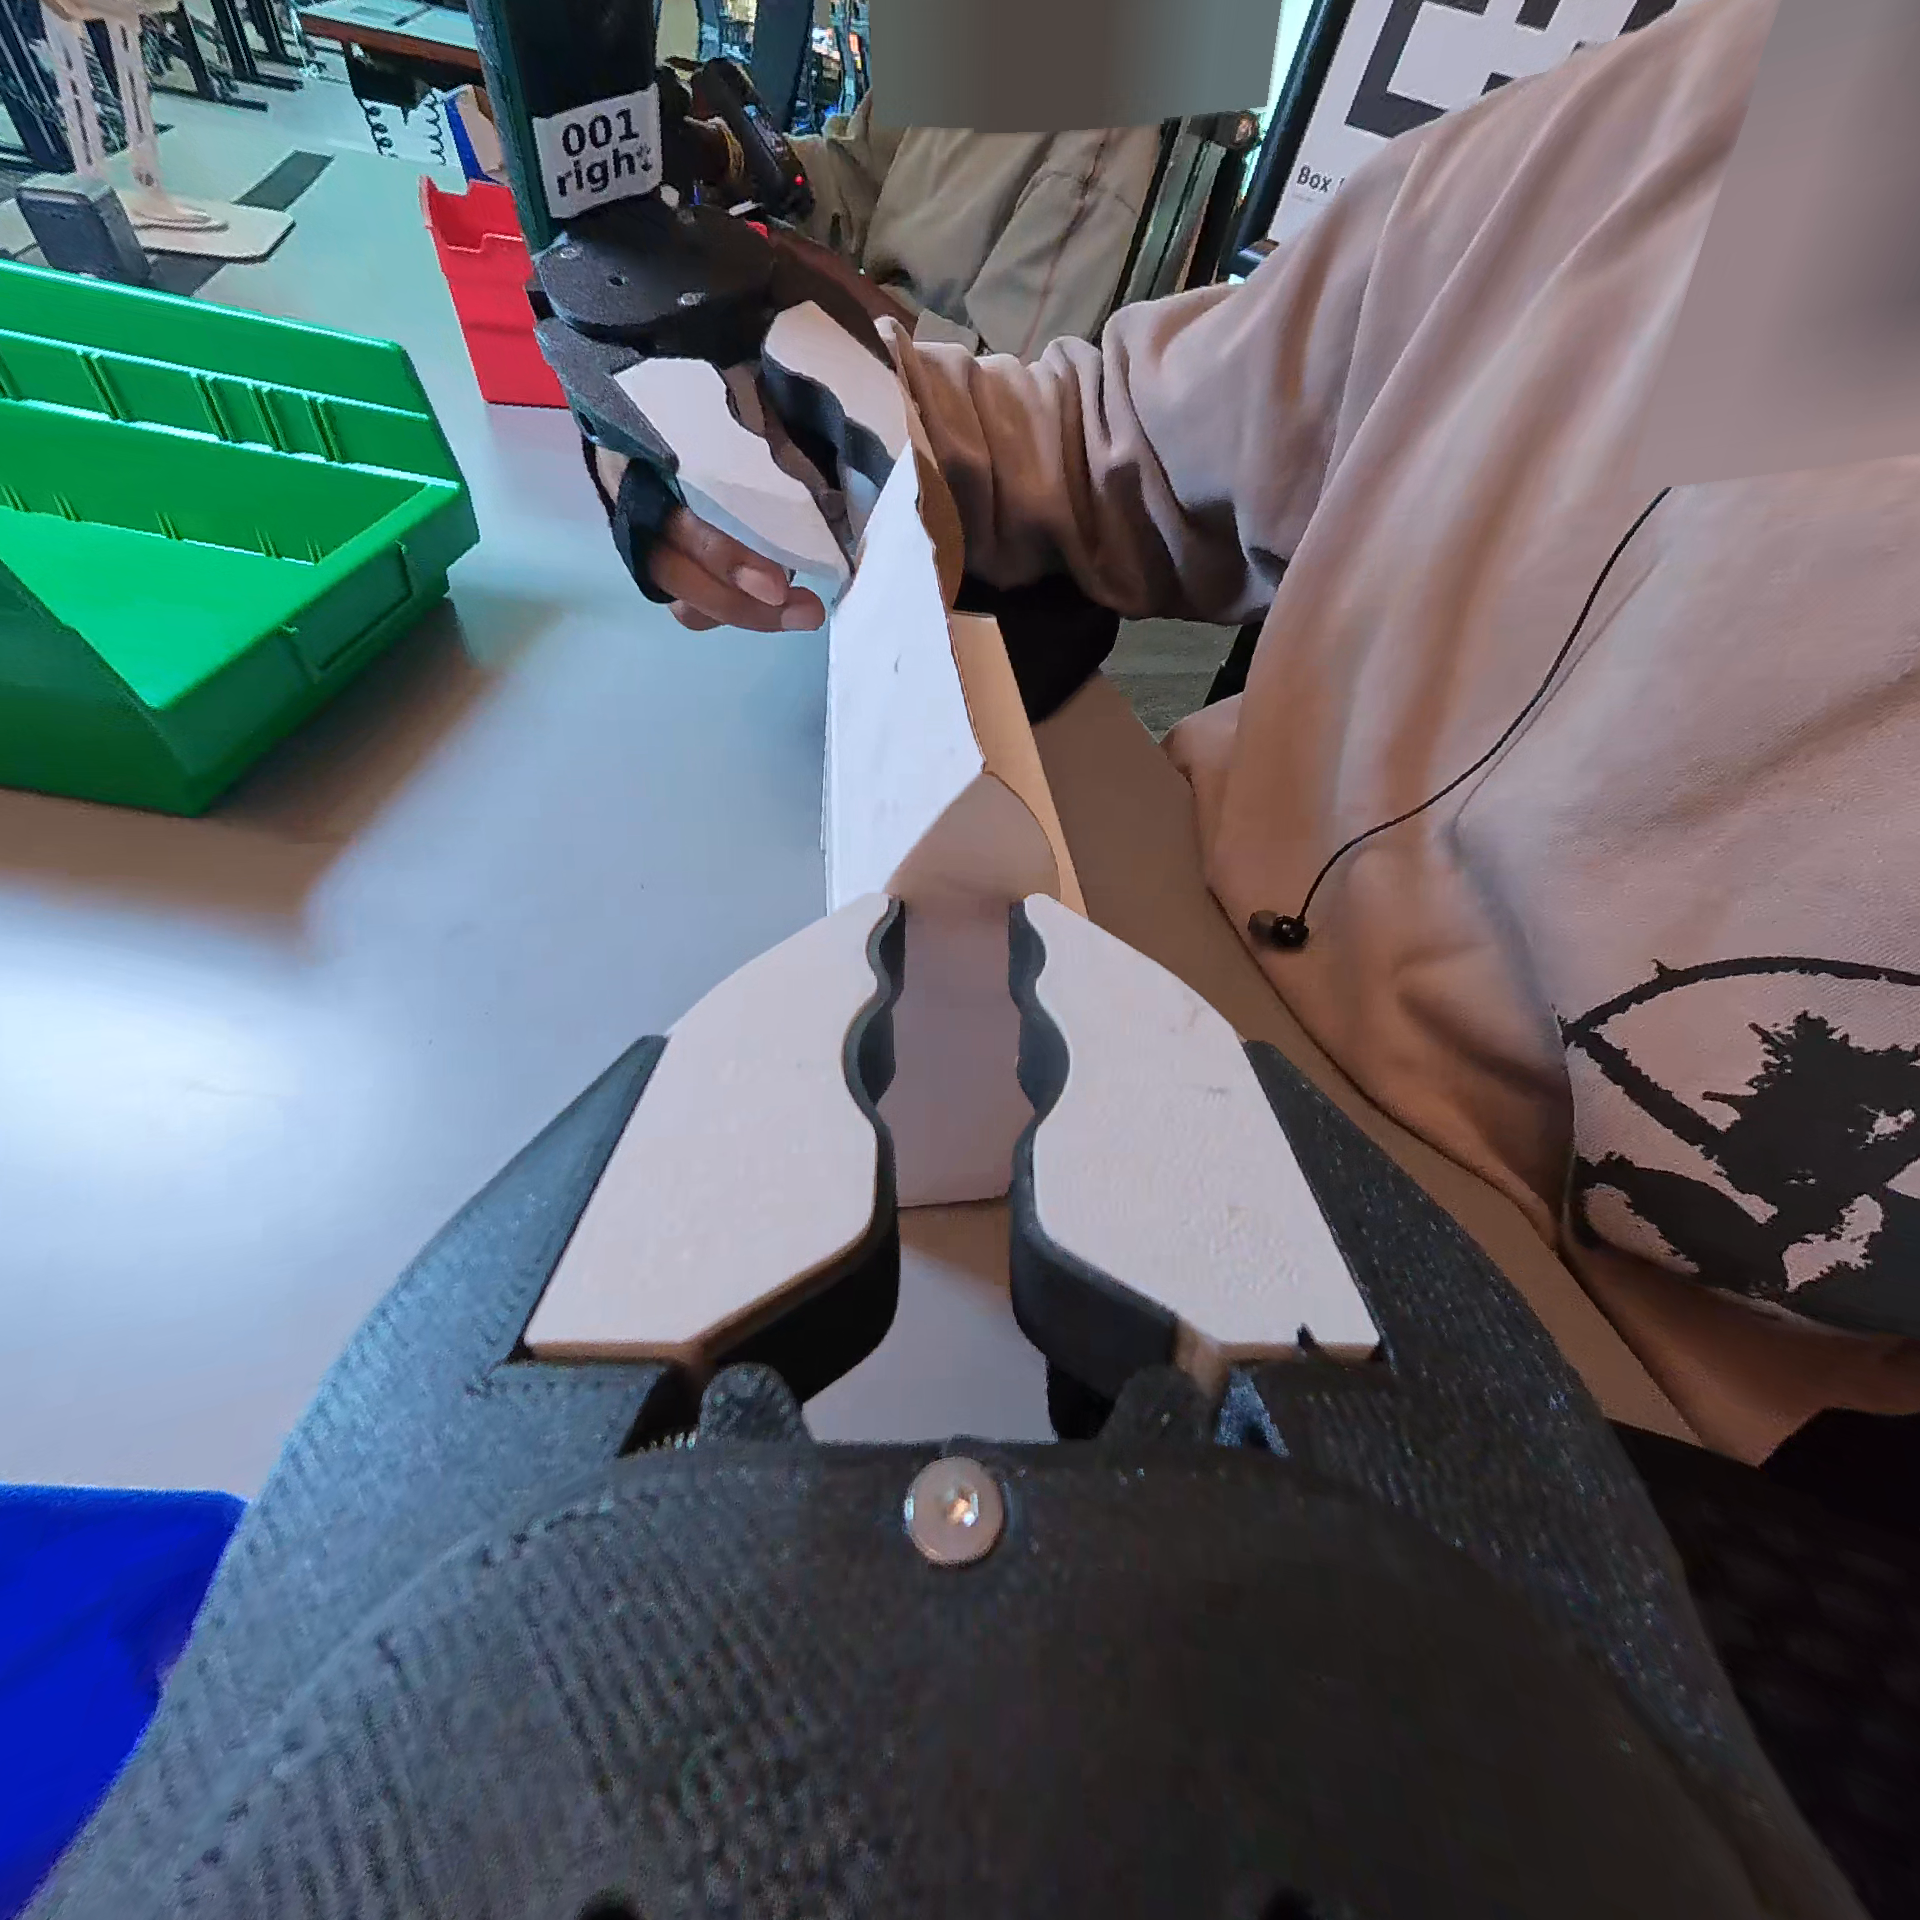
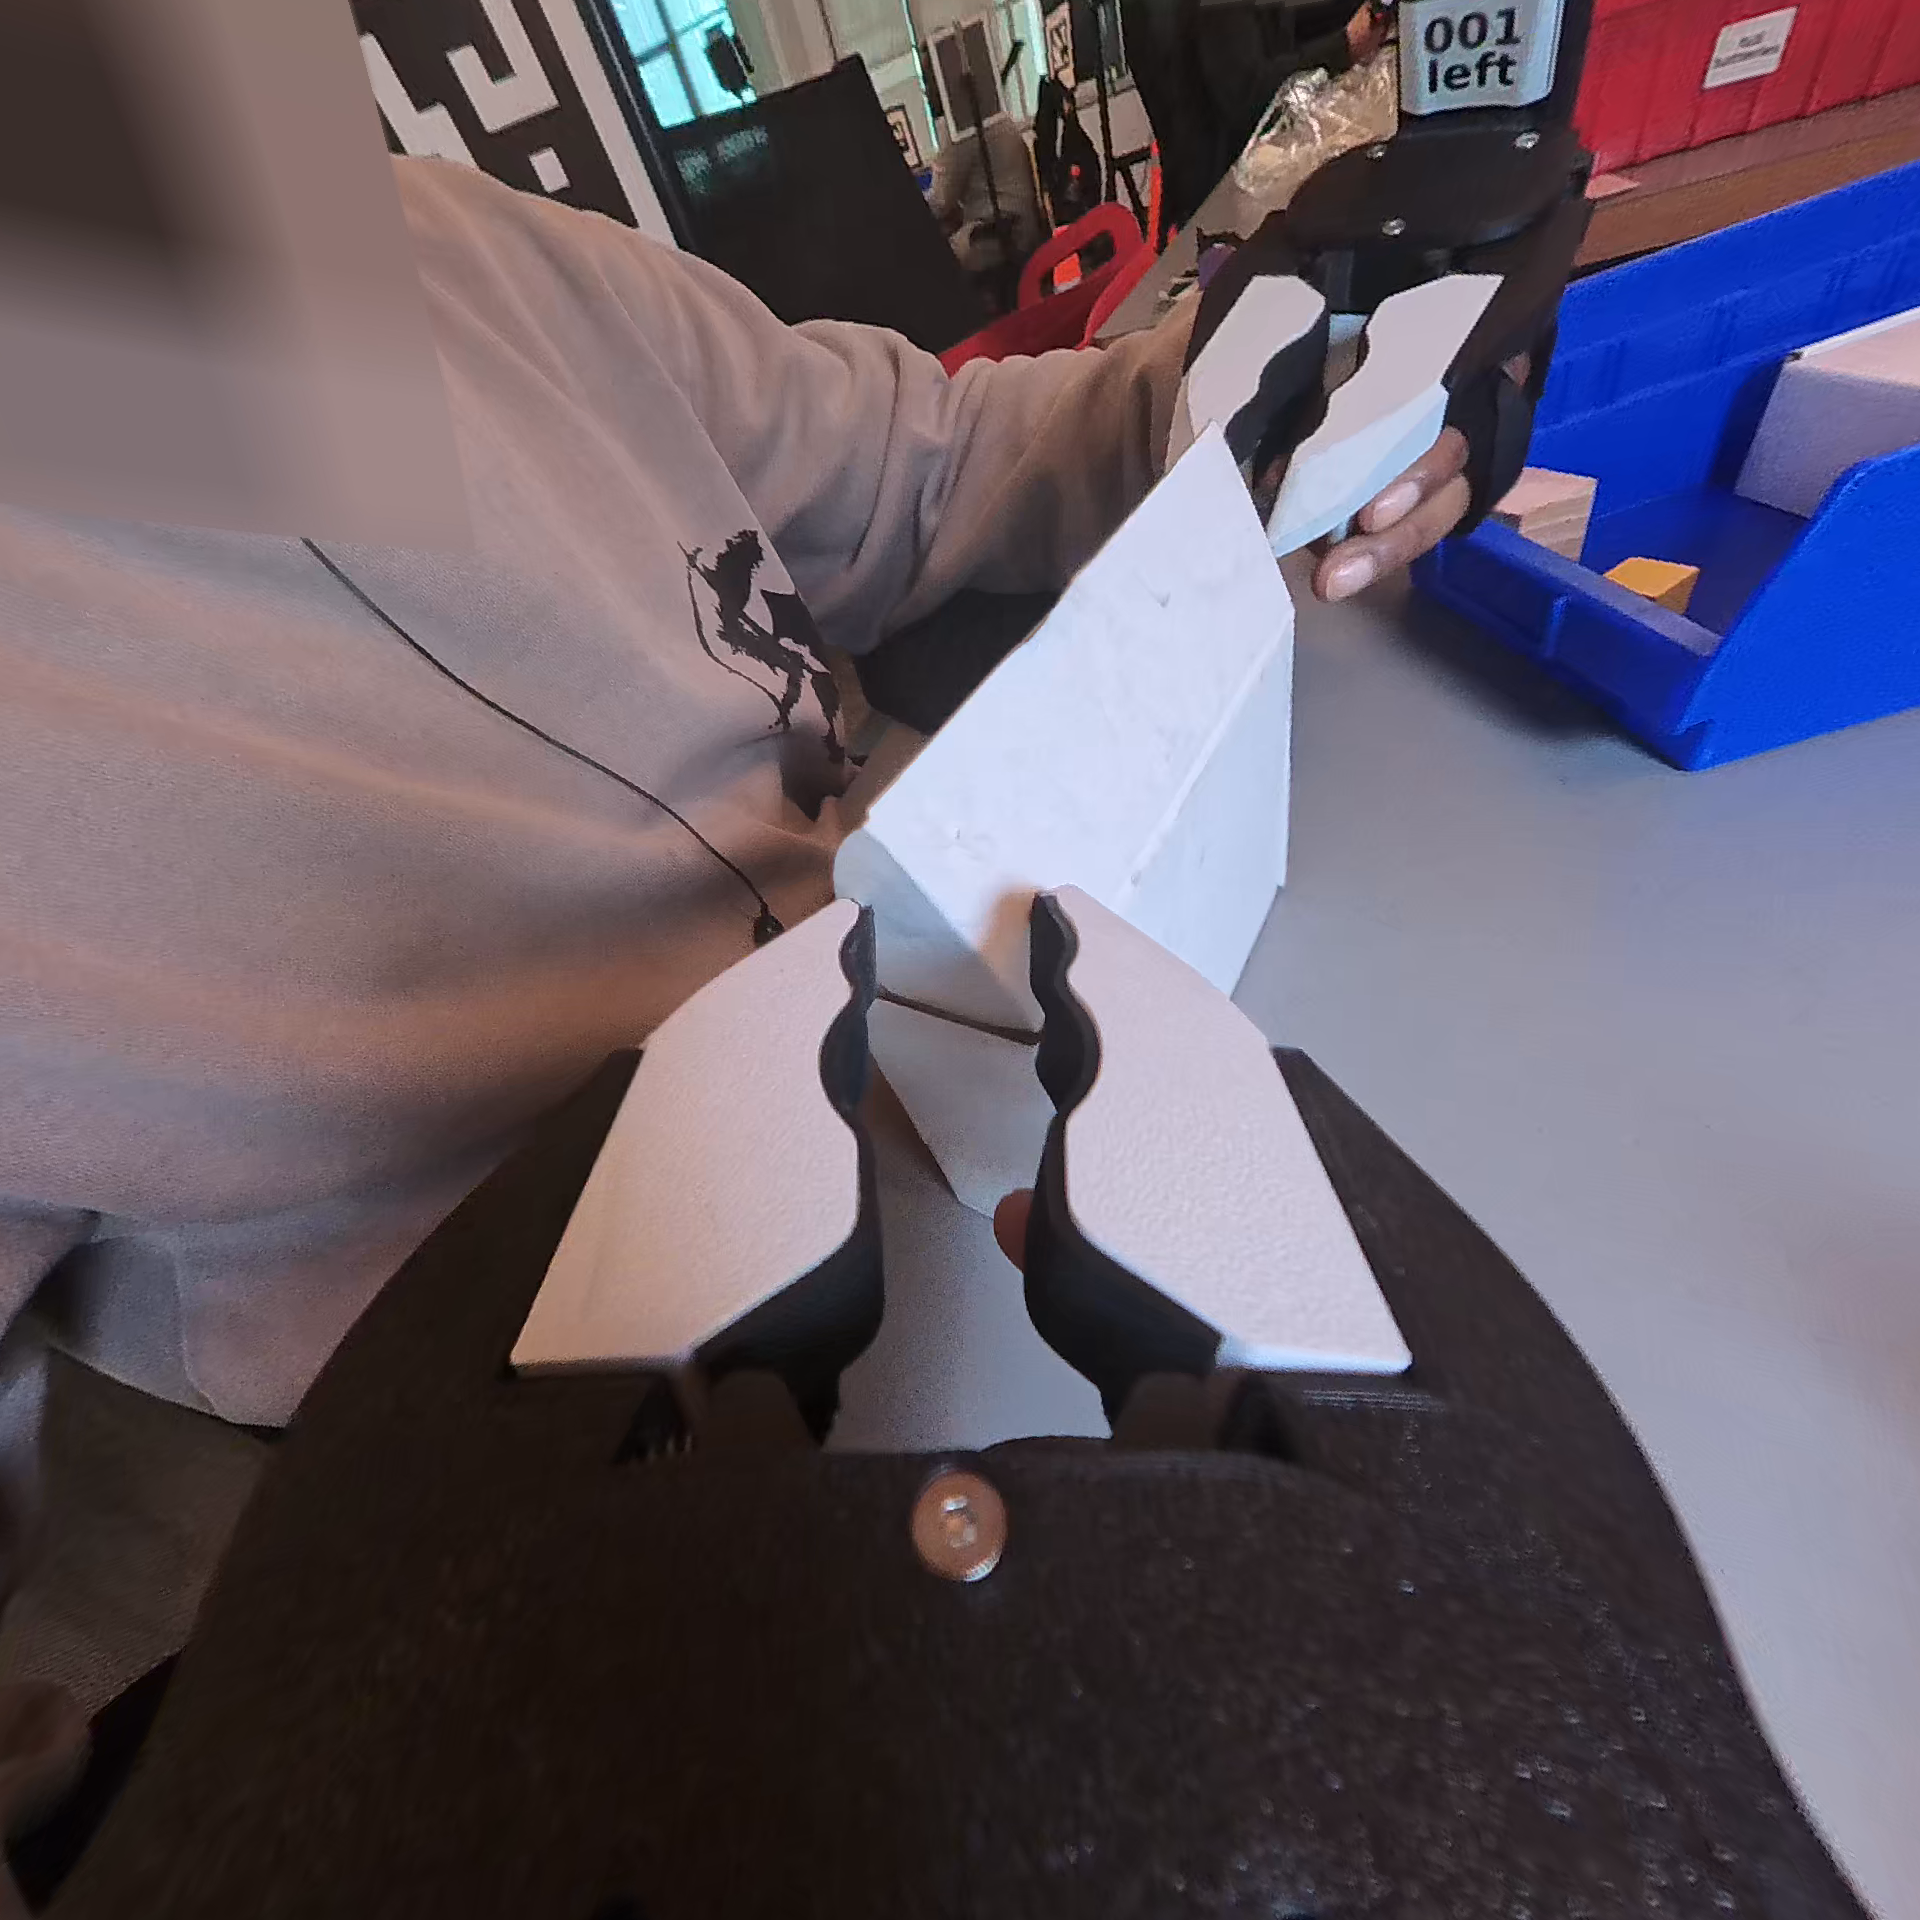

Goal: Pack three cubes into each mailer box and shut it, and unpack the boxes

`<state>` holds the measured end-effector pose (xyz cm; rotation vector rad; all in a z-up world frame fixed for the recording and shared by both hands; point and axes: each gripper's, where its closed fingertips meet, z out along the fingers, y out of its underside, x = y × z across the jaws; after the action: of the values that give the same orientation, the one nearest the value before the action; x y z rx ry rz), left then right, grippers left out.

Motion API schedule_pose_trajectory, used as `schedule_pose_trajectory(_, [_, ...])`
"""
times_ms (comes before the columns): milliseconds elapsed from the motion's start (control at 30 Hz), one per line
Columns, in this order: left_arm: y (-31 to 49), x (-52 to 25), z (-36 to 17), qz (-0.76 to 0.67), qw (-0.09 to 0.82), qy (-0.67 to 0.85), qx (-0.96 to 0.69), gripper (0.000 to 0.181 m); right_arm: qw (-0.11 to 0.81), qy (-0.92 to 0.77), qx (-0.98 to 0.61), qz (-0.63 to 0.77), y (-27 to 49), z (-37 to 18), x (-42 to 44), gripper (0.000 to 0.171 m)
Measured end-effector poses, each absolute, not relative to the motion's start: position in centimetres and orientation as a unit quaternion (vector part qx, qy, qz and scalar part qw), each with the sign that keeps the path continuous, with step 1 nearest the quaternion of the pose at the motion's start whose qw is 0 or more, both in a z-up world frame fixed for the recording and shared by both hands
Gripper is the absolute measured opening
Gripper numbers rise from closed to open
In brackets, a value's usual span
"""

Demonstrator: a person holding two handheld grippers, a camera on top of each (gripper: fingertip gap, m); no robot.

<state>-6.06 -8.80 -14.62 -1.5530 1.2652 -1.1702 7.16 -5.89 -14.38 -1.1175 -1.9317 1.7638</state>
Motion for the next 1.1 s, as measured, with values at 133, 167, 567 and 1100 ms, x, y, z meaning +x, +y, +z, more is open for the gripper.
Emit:
schedule_pose_trajectory(133, [-9.3, -6.1, -14.7, -0.465, 0.404, 0.510, -0.600, 0.035, 0.133, -0.659, -0.387, 0.631, -5.7, -14.3, 7.2, 0.028])
schedule_pose_trajectory(167, [-9.3, -6.2, -14.8, -0.453, 0.409, 0.515, -0.602, 0.042, 0.133, -0.656, -0.388, 0.634, -5.6, -14.3, 7.2, 0.026])
schedule_pose_trajectory(567, [-8.2, -6.5, -14.8, -0.430, 0.359, 0.579, -0.592, 0.045, 0.124, -0.670, -0.384, 0.623, -5.5, -14.8, 7.0, 0.025])
schedule_pose_trajectory(1100, [-11.1, -5.3, -14.1, -0.606, 0.331, 0.491, -0.532, 0.028, 0.085, -0.643, -0.374, 0.663, -5.4, -14.6, 6.6, 0.020])
